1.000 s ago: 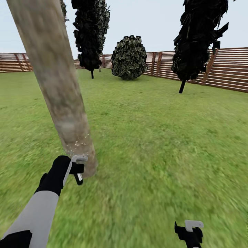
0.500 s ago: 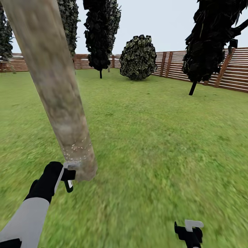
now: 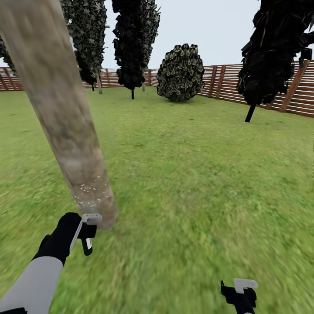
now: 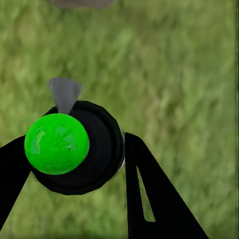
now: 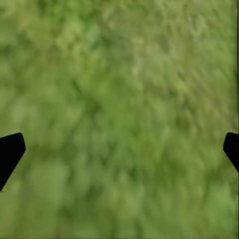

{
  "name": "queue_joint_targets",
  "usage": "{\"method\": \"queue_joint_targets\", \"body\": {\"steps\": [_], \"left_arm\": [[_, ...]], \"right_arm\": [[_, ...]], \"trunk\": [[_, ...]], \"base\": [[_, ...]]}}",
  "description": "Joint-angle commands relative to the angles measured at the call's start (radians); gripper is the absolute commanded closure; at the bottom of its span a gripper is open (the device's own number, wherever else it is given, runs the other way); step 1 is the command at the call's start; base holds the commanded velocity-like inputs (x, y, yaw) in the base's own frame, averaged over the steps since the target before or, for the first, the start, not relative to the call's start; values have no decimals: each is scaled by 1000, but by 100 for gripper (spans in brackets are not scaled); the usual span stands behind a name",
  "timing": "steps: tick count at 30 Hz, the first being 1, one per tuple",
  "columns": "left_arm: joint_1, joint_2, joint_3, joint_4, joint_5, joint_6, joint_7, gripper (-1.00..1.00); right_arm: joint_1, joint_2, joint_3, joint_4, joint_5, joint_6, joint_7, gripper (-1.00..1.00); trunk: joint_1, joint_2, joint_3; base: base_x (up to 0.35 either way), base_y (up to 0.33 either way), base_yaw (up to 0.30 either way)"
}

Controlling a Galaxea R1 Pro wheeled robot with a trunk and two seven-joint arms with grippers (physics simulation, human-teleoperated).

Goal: In the garden, pick up the pesticide atomizer on the floor and spray pesticide onto both trees until each tree trunk is fully covered.

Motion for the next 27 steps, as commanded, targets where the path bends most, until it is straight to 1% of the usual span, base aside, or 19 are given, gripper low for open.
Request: {"method": "queue_joint_targets", "body": {"steps": [1, 4, 15, 19, 27], "left_arm": [[0, 0, 1, -1, -11, -2, -10, 100], [0, -5, -3, -1, -11, -41, -9, 100], [0, -13, 1, -15, -10, -50, -5, 100], [0, -14, 0, -17, -10, -50, -4, 100], [-1, -13, -1, -18, -11, -48, -4, 100]], "right_arm": [[-1, 0, 2, 1, -1, -2, -2, -100], [-1, 0, 2, 1, -1, -2, -3, -100], [-1, 0, 2, 1, -1, -2, -3, -100], [-1, 0, 2, 1, -1, -2, -3, -100], [-1, -1, 2, 1, -1, -3, -3, -100]], "trunk": [[0, 0, -1], [0, 0, -1], [0, 0, -1], [0, 0, -1], [0, 0, -1]], "base": [[17, -274, 0], [112, -260, 116], [213, -210, 266], [30, -262, 211], [-79, -272, 18]]}}
